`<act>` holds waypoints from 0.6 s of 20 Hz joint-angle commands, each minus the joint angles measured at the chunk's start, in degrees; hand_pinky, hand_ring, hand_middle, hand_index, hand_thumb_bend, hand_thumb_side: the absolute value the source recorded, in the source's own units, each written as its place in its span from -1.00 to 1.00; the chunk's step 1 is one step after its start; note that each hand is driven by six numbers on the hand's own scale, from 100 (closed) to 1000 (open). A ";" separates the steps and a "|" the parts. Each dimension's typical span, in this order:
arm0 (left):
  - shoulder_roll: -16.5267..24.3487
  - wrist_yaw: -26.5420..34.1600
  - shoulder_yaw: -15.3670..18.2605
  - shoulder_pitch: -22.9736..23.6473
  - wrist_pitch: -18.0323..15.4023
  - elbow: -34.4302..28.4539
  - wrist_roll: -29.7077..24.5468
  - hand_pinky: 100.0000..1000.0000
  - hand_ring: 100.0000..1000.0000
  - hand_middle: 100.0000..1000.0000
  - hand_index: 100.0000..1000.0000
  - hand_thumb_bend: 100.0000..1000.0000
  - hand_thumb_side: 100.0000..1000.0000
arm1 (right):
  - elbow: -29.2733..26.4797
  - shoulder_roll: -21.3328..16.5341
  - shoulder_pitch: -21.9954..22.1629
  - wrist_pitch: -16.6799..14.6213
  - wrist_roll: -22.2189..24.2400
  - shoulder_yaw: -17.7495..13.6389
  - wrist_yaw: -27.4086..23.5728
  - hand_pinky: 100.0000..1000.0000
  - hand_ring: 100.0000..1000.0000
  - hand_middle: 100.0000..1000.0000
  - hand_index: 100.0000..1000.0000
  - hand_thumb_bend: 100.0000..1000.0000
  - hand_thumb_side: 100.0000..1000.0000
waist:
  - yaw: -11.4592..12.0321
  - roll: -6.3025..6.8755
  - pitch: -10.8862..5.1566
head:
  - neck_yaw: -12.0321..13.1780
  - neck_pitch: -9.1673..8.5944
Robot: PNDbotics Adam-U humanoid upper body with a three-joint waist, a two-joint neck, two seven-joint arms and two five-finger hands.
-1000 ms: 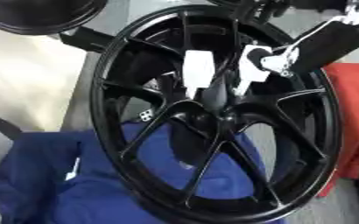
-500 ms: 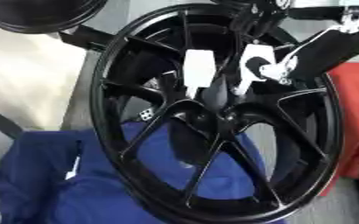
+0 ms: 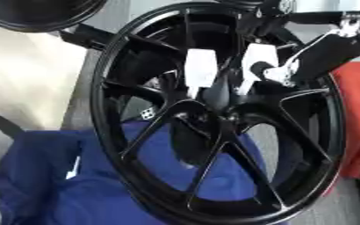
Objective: Pull the pin out of the wheel hub.
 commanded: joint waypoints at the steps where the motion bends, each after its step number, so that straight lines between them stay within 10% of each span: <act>1: 0.62 0.31 0.10 -0.61 -0.03 -1.10 -0.19 0.42 0.36 0.19 0.41 -0.29 -0.18 | 0.54 -1.21 -0.69 0.29 -0.74 -0.61 0.84 0.70 0.68 0.63 0.81 -0.78 -0.44 | 0.10 0.27 -0.94 | -0.36 -0.85; 12: 0.19 0.39 0.21 -0.83 0.02 -1.10 -0.17 0.42 0.36 0.19 0.40 -0.30 -0.18 | 2.62 -1.03 -0.08 -0.51 0.08 -0.18 0.88 0.68 0.62 0.56 0.79 -0.78 -0.42 | 0.36 0.29 -0.50 | -0.46 -1.17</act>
